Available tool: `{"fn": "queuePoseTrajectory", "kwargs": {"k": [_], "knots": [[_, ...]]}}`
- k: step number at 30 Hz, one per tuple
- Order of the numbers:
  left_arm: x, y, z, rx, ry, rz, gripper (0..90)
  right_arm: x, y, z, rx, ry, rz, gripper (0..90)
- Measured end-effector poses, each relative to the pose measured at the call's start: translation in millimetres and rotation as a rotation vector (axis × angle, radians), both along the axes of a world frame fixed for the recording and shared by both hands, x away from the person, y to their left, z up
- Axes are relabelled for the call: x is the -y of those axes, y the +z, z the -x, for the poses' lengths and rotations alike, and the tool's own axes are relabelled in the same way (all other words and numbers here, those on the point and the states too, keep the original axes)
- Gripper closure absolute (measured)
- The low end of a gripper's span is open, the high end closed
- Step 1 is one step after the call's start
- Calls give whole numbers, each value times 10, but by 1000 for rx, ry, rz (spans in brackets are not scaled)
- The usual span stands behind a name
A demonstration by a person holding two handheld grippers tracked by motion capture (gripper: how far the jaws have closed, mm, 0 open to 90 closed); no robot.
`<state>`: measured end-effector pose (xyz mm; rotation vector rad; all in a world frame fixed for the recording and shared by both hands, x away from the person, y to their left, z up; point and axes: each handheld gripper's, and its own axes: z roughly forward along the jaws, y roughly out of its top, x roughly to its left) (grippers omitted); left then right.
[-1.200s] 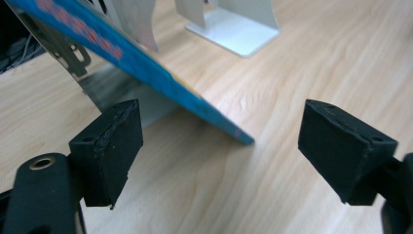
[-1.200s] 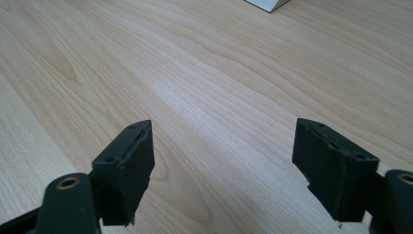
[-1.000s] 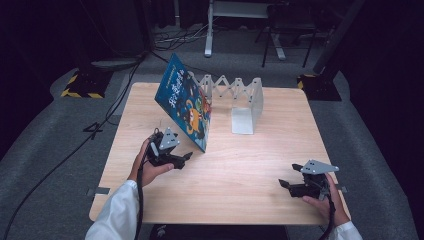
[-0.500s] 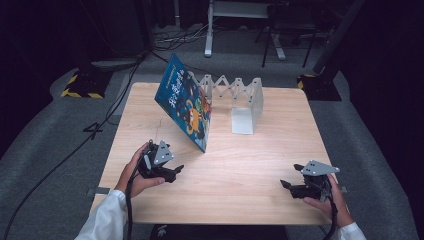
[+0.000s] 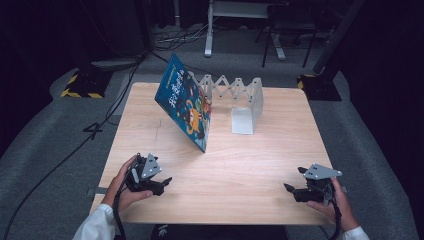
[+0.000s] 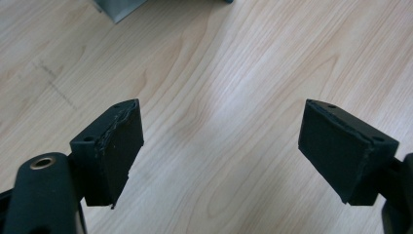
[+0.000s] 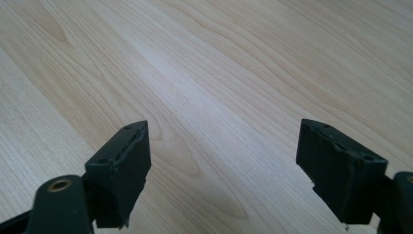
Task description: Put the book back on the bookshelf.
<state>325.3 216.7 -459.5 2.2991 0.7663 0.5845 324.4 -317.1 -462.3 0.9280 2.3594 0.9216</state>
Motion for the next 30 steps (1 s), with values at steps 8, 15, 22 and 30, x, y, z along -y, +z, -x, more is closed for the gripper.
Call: {"fn": "queuePoseTrajectory", "kwargs": {"k": [8, 15, 22, 30], "knots": [[-136, -163, 55, -24, 16, -35, 169, 195, -80, -21, 0, -45, 8, 212], [-315, -286, 71, -61, 58, 2, 167, 413, -169, -15, -24, -101, -15, 217], [-459, -388, 80, -99, 79, 35, 165, 576, -275, 36, -47, -141, -44, 216], [-571, -456, 27, -162, 114, 141, 156, 693, -400, 24, -88, -187, -116, 199]]}}
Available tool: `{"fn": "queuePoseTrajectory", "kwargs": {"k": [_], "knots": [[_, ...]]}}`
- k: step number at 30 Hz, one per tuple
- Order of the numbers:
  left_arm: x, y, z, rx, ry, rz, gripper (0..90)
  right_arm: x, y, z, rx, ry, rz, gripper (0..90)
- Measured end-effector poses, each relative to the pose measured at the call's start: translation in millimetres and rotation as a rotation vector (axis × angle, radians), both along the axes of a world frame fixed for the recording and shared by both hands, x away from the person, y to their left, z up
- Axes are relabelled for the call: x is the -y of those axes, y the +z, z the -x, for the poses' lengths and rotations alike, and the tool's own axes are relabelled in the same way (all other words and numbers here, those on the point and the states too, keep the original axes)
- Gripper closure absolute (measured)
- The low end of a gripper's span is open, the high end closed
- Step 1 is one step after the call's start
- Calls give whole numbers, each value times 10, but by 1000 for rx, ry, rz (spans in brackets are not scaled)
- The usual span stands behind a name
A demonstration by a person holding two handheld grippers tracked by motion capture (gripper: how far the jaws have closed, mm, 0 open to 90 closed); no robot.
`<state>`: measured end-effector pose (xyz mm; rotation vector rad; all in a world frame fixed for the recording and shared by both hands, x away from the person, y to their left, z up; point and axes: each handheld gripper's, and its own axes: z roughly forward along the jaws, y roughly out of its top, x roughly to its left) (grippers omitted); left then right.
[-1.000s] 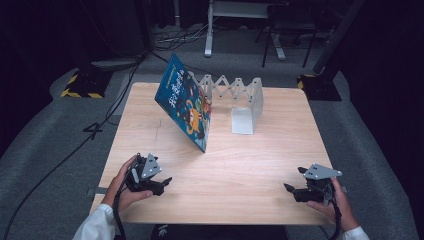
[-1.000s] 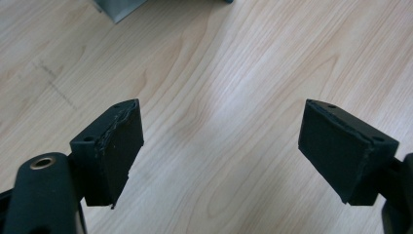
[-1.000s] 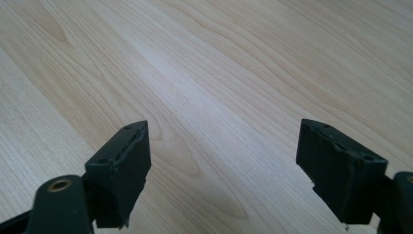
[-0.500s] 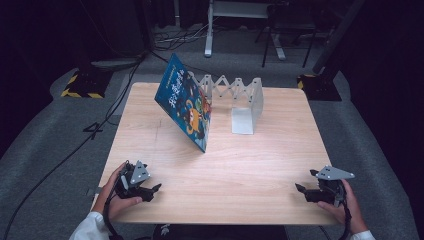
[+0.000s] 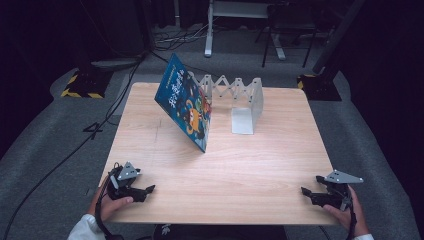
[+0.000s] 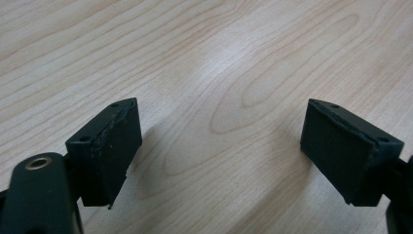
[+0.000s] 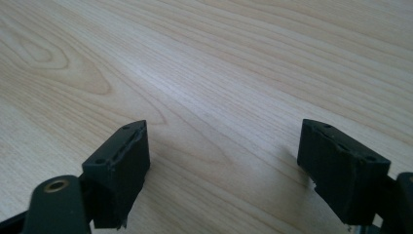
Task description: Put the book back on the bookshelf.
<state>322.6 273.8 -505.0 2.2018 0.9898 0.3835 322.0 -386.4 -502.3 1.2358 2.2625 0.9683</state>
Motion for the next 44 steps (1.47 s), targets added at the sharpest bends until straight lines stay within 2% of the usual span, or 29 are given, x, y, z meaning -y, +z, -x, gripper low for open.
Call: {"fn": "queuePoseTrajectory", "kwargs": {"k": [6, 17, 19, 23, 42, 44], "knots": [[1, -1, -1, 2, -4, -3, 154, -1, -23, -4, 20, -21, -11, 195], [3, -1, 1, -1, 6, -2, 152, -1, -24, 8, 20, -38, -13, 193], [1, 0, -1, 2, 3, -6, 152, -1, -24, 8, 19, -38, -13, 193], [27, -1, -11, 4, 32, -6, 152, -1, -24, 6, 19, -37, -13, 193], [55, -3, -11, -1, 60, 0, 151, -1, -24, 6, 20, -35, -12, 187], [56, -3, -11, -2, 63, 0, 151, -5, -25, 4, 17, -22, -10, 170]]}}
